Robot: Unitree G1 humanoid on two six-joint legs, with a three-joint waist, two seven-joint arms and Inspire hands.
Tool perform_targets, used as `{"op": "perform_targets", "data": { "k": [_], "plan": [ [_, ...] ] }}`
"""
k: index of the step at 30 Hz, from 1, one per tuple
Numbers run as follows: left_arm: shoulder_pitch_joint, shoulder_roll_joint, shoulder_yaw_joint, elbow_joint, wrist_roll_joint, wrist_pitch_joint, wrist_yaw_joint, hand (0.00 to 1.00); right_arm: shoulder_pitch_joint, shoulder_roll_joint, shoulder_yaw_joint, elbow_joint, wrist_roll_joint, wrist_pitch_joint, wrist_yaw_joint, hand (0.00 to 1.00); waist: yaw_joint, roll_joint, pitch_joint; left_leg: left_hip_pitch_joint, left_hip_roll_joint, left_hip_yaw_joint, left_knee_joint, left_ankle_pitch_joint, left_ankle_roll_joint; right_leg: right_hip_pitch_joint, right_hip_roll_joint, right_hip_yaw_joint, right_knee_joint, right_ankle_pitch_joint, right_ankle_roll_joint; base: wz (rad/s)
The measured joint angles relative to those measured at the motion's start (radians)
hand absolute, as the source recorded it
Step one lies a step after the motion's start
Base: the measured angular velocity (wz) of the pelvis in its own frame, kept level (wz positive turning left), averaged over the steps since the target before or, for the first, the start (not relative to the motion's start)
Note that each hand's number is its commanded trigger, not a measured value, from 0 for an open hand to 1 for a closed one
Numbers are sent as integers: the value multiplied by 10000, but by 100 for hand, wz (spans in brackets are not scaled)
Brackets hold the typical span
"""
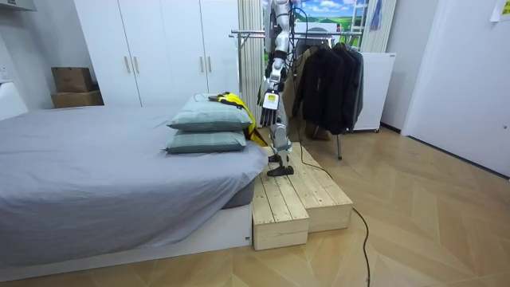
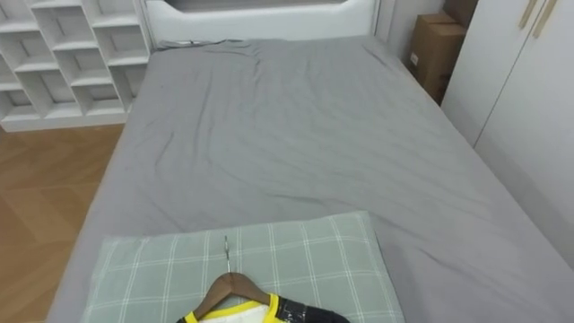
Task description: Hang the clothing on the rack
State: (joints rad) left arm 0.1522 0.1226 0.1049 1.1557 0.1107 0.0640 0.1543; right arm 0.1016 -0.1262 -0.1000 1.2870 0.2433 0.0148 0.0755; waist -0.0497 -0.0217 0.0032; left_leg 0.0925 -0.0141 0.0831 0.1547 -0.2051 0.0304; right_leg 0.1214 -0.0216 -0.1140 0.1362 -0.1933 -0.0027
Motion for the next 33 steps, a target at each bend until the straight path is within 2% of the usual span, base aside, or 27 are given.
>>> {"op": "perform_targets", "data": {
  "k": [6, 9, 14, 19, 24, 30, 33],
  "plan": [
    [16, 10, 145, -241, 160, -107, 1118, 0, -35, -22, 226, 2, 169, 1, -76, 0, 28, -29, 0, 38, -4, -21, -32, 0, -1, 58, 0, -53, -6, 0, 0, 0],
    [71, 29, 287, -719, 638, -147, 1842, 0, -20, -24, 285, -17, 216, 2, -119, 0, 31, -23, -2, 33, -2, -34, -40, 0, -1, 60, 3, -89, -1, 0, -1, 1],
    [153, 119, 494, -1285, 1426, -686, 3187, 0, -29, -24, 294, -38, 165, -53, -363, 0, 17, 43, -21, 85, 5, -46, -30, 1, -3, 134, 11, -130, 3, 6, -8, 0],
    [155, 114, 470, -1554, 1666, -1145, 4159, 0, -60, -57, 417, -58, -102, -149, -426, 0, 31, 46, -18, 77, 2, -169, -25, 0, -2, 144, 9, -191, 13, 6, -8, 4],
    [114, 117, 441, -1968, 1778, -1234, 4947, 0, -160, -169, 696, -32, -240, -152, -412, 0, 3, 82, -17, 37, 7, -205, -10, 0, -2, 127, 11, -264, 24, 12, -18, 4],
    [70, 114, 20, -2620, 2152, -1509, 5884, 0, -213, -229, 796, -22, -240, -149, -518, 0, -36, 175, -28, 51, -7, -189, -1, 1, -3, 150, 3, -259, 9, 16, -19, 0],
    [54, 118, -331, -2928, 2880, -1603, 6169, 0, -238, -236, 803, -25, -244, -154, -506, 0, -40, 180, -34, 53, -9, -186, 3, 1, -2, 155, 1, -256, 3, 16, -19, 0]
  ]
}}
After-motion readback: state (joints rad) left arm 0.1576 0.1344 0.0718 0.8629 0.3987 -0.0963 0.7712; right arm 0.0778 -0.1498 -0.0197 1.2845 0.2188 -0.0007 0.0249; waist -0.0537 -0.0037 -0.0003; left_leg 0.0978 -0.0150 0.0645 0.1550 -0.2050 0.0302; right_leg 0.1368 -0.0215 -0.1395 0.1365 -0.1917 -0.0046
